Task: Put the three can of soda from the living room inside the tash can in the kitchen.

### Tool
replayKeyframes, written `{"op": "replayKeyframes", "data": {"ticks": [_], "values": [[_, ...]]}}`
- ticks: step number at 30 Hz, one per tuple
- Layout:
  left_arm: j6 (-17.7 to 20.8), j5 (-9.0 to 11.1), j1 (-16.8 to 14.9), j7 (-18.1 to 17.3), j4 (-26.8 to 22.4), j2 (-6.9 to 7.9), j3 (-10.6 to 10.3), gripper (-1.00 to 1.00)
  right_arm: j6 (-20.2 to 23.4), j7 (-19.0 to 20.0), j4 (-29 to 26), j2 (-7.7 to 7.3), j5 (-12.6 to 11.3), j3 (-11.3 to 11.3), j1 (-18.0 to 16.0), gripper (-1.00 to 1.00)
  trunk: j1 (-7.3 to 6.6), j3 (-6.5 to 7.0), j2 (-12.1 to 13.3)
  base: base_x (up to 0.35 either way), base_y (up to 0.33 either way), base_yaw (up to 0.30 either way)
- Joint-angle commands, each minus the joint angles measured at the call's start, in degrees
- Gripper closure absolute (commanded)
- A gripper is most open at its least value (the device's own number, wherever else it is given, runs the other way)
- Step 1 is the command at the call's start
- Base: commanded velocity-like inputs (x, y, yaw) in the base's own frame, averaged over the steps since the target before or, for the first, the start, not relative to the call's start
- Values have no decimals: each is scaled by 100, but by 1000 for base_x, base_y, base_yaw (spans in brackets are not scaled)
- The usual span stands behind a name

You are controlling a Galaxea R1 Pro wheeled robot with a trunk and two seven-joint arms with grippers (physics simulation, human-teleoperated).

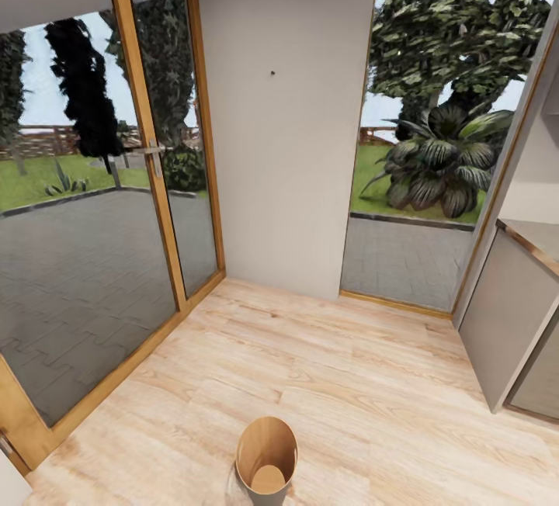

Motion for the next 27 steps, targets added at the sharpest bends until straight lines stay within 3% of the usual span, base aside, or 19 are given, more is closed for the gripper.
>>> {"op": "replayKeyframes", "data": {"ticks": [1, 27], "values": [[0, 3, 3, 0, 0, -1, 0, -100, 0, 8, 0, 0, 0, 0, 0, -100, 23, -19, -42, 0, 0, 0], [1, 17, 4, -34, -7, 5, 0, -100, 1, -3, 0, 0, 6, 0, 0, -100, 594, -701, -1085, 0, 0, 0]]}}
